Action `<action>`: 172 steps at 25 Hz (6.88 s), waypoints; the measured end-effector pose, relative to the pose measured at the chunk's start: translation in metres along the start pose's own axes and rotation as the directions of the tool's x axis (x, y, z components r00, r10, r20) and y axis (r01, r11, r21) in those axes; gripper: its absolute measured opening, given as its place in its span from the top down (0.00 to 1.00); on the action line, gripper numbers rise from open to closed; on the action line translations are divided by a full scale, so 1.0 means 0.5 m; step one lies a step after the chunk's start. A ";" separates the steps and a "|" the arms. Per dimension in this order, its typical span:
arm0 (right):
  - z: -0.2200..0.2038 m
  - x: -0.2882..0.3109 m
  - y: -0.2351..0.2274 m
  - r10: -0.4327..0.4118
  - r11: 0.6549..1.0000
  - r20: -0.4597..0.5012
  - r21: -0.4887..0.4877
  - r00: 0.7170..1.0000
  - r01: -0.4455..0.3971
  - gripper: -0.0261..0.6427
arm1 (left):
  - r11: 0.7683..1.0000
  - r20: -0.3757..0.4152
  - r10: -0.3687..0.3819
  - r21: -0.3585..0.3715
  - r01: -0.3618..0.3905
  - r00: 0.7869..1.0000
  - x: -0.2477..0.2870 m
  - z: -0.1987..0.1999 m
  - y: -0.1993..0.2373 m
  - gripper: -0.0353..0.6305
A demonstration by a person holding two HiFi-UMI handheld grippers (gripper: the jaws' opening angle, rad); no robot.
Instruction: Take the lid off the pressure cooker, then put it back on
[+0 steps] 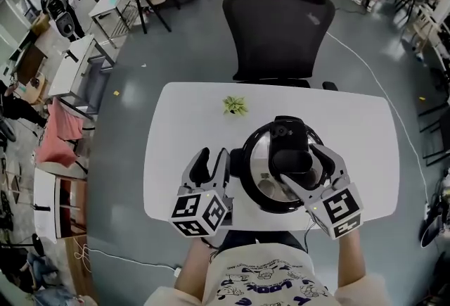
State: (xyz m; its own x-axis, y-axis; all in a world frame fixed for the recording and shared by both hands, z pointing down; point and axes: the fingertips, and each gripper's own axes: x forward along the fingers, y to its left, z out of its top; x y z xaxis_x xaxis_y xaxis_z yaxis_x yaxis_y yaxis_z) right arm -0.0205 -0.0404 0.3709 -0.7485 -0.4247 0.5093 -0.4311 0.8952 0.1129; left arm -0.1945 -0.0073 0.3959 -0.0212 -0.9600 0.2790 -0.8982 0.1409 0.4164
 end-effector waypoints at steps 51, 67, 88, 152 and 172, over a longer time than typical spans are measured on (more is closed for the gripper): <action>-0.083 0.083 0.030 0.381 0.787 -0.628 -0.166 0.678 -0.595 0.50 | 0.871 -0.184 -0.090 -0.492 -0.012 0.979 0.097 -0.174 0.033 0.76; -0.083 0.084 0.033 0.338 0.769 -0.695 -0.185 0.634 -0.612 0.52 | 0.876 -0.170 -0.044 -0.481 -0.044 0.984 0.094 -0.168 0.033 0.76; -0.080 0.092 0.028 0.286 0.886 -0.661 -0.093 0.694 -0.454 0.51 | 0.877 -0.164 -0.022 -0.476 -0.060 0.986 0.090 -0.172 0.037 0.76; -0.071 0.100 0.010 0.228 0.970 -0.603 0.074 0.764 -0.231 0.52 | 0.912 -0.179 0.014 -0.402 -0.086 0.984 0.088 -0.168 0.035 0.74; -0.041 0.071 0.003 0.239 0.971 -0.564 0.123 0.790 -0.206 0.52 | 0.924 -0.178 0.013 -0.374 -0.079 0.984 0.090 -0.168 0.036 0.74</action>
State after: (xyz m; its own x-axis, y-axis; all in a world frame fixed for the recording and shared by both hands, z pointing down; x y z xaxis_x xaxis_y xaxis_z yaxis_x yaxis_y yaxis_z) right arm -0.0373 -0.0515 0.4065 -0.4105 -0.0454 0.9107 -0.3266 0.9398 -0.1004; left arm -0.1748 -0.0277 0.4887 0.0458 -0.9000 0.4335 -0.6641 0.2967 0.6862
